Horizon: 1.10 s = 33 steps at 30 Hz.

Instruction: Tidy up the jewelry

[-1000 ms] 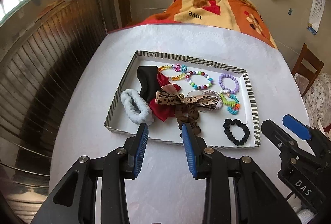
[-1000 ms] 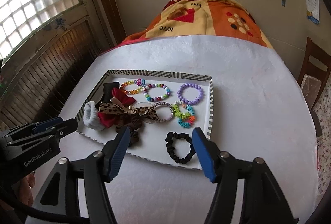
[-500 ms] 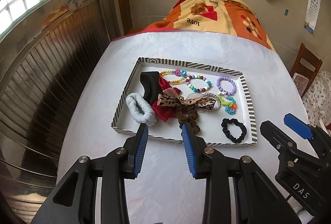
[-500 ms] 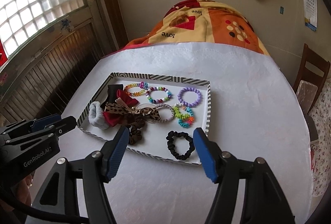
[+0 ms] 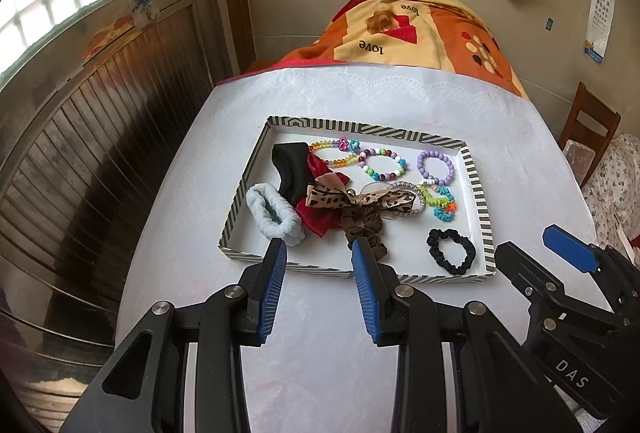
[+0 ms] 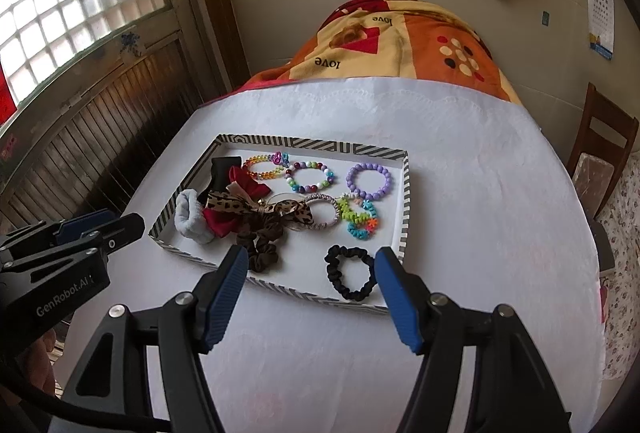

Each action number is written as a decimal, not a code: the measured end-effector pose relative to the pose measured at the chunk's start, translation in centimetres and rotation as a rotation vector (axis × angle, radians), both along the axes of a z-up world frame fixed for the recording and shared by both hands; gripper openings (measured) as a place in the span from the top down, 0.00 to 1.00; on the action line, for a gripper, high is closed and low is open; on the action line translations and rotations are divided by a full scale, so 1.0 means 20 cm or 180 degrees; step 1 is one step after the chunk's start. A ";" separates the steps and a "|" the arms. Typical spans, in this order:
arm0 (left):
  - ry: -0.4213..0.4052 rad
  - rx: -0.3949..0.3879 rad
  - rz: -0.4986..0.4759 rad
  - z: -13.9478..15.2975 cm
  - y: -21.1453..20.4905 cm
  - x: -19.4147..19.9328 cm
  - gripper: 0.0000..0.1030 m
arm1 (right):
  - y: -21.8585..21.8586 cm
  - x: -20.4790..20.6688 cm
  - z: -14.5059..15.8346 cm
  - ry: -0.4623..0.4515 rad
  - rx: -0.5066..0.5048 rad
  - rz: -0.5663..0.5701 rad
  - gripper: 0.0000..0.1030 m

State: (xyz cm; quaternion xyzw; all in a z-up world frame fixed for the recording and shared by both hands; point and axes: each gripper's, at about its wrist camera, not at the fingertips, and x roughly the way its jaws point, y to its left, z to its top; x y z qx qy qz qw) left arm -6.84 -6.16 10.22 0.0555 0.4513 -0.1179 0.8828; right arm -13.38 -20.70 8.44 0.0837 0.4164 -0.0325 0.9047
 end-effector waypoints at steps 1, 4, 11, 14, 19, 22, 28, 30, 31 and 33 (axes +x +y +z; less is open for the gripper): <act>-0.0001 0.0006 0.0001 0.00 0.00 0.00 0.85 | 0.00 0.00 0.00 -0.0002 0.0000 0.0002 0.33; -0.0011 0.0004 0.0018 0.00 0.01 0.00 0.85 | 0.00 0.00 0.00 0.0004 0.0001 0.0014 0.33; -0.0005 0.0007 0.0018 0.01 0.01 0.00 0.85 | 0.01 0.02 -0.02 0.0042 0.0021 0.0026 0.33; 0.0004 0.0014 0.0026 0.00 0.01 0.01 0.85 | 0.01 0.02 -0.02 0.0037 0.0019 0.0031 0.33; 0.0012 0.0021 0.0005 -0.01 0.01 0.02 0.85 | 0.01 0.03 -0.03 0.0044 0.0019 0.0040 0.32; 0.0014 0.0019 -0.0003 -0.01 0.00 0.02 0.85 | 0.01 0.03 -0.03 0.0058 0.0027 0.0040 0.32; 0.0024 0.0037 -0.0007 -0.02 -0.01 0.02 0.85 | -0.01 0.04 -0.04 0.0077 0.0043 0.0037 0.32; 0.0027 0.0036 -0.0008 -0.02 -0.02 0.02 0.85 | -0.01 0.04 -0.05 0.0087 0.0044 0.0039 0.32; 0.0030 0.0039 -0.0006 -0.03 -0.02 0.02 0.85 | -0.01 0.04 -0.05 0.0093 0.0047 0.0043 0.32; 0.0037 0.0044 0.0001 -0.03 -0.02 0.03 0.85 | -0.01 0.04 -0.05 0.0100 0.0050 0.0050 0.32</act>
